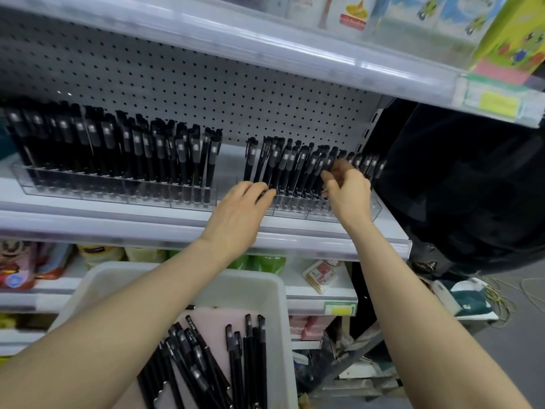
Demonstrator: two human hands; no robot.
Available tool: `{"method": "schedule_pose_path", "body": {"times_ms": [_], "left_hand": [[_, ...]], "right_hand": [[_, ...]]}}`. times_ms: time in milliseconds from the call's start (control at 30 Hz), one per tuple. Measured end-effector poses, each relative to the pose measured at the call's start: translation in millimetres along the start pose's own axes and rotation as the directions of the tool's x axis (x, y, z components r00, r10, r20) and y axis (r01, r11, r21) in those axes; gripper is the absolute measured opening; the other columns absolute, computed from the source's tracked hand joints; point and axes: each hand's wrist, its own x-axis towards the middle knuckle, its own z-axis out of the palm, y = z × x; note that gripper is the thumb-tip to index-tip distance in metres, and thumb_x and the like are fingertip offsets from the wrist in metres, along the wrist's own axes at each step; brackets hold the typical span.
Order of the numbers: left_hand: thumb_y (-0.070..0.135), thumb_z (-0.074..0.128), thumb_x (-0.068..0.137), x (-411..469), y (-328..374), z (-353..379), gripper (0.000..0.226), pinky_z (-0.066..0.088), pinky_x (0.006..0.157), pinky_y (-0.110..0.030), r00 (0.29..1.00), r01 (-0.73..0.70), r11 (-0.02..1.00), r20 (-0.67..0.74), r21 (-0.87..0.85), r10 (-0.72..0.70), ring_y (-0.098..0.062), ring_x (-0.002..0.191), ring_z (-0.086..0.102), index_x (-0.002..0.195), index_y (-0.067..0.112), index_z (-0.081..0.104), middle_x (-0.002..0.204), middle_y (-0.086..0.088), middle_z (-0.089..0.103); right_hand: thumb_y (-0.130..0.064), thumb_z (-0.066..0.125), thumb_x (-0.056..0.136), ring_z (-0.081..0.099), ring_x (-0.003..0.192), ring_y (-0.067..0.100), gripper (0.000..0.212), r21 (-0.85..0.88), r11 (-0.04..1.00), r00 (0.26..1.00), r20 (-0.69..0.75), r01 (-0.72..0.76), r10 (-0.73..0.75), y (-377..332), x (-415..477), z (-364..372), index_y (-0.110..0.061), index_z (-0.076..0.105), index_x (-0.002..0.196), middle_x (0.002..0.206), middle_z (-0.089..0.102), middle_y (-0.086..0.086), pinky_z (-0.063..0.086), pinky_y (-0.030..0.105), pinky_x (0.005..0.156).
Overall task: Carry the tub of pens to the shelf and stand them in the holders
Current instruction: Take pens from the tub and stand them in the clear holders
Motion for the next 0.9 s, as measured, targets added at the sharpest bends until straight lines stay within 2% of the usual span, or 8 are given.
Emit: {"method": "schedule_pose_path", "body": {"times_ms": [167, 300, 433, 567, 700, 800, 900], "left_hand": [[0.001, 0.067, 0.084, -2, 0, -3, 0.067, 0.042, 0.102, -0.033, 1.0, -0.011, 0.999, 0.008, -0.03, 0.011, -0.024, 0.131, 0.037, 0.145, 0.01, 0.041, 0.142, -0.006, 0.045], [-0.002, 0.068, 0.082, -16, -4, -8, 0.064, 0.043, 0.104, -0.038, 0.998, -0.049, 0.995, -0.033, -0.086, 0.046, -0.027, 0.132, 0.04, 0.142, 0.006, 0.046, 0.14, -0.01, 0.048], [-0.005, 0.071, 0.078, -50, -12, -18, 0.06, 0.051, 0.093, -0.039, 0.997, -0.016, 0.988, -0.072, -0.153, 0.005, -0.026, 0.125, 0.045, 0.134, 0.009, 0.055, 0.134, -0.008, 0.054], [-0.004, 0.069, 0.081, -92, -31, -16, 0.044, 0.055, 0.087, -0.042, 0.996, 0.001, 0.981, -0.085, -0.194, -0.018, -0.028, 0.113, 0.054, 0.123, 0.008, 0.064, 0.122, -0.011, 0.062], [-0.003, 0.072, 0.078, -133, -52, 0, 0.043, 0.054, 0.086, -0.041, 0.998, 0.008, 0.983, -0.063, -0.181, -0.019, -0.029, 0.107, 0.057, 0.12, 0.006, 0.067, 0.117, -0.012, 0.064], [-0.003, 0.073, 0.077, -156, -63, 12, 0.049, 0.049, 0.095, -0.044, 0.999, 0.028, 0.988, -0.021, -0.152, -0.032, -0.032, 0.111, 0.056, 0.125, 0.004, 0.064, 0.122, -0.015, 0.063], [-0.003, 0.073, 0.076, -173, -70, 21, 0.054, 0.048, 0.098, -0.044, 0.999, 0.035, 0.99, 0.024, -0.139, -0.032, -0.033, 0.114, 0.052, 0.129, 0.005, 0.06, 0.125, -0.015, 0.059]], "right_hand": [[-0.022, 0.055, 0.098, 0.064, 0.081, 0.026, 0.021, -0.028, 1.0, 1.0, -0.02, -0.009, 0.008, -2, -6, -1, -0.007, 0.065, 0.108, 0.083, 0.068, 0.005, 0.054, 0.039, 0.078], [-0.021, 0.058, 0.096, 0.062, 0.088, 0.015, 0.027, 0.023, 0.999, 0.995, -0.082, -0.047, 0.049, -2, -19, 0, -0.009, 0.063, 0.12, 0.088, 0.063, -0.007, 0.052, 0.033, 0.085], [-0.017, 0.061, 0.094, 0.056, 0.074, 0.0, 0.019, 0.118, 0.992, 0.988, -0.144, -0.034, 0.051, -6, -50, 8, -0.014, 0.061, 0.113, 0.081, 0.059, -0.013, 0.045, 0.013, 0.069], [-0.014, 0.062, 0.094, 0.054, 0.072, -0.002, 0.01, 0.182, 0.983, 0.992, -0.11, -0.041, 0.062, -19, -96, 34, -0.018, 0.062, 0.102, 0.081, 0.059, -0.015, 0.043, 0.011, 0.065], [-0.014, 0.063, 0.093, 0.056, 0.072, 0.0, 0.005, 0.18, 0.984, 1.0, 0.003, -0.012, 0.012, -27, -144, 67, -0.017, 0.065, 0.097, 0.079, 0.064, -0.009, 0.046, 0.016, 0.067], [-0.014, 0.064, 0.091, 0.06, 0.074, 0.005, 0.007, 0.101, 0.995, 0.99, 0.141, 0.009, -0.023, -26, -175, 88, -0.016, 0.068, 0.096, 0.081, 0.066, -0.008, 0.049, 0.019, 0.072], [-0.013, 0.063, 0.09, 0.062, 0.078, 0.012, 0.009, -0.016, 0.998, 0.943, 0.328, -0.057, 0.059, -14, -198, 107, -0.015, 0.069, 0.096, 0.084, 0.067, -0.005, 0.046, 0.02, 0.072]]}}
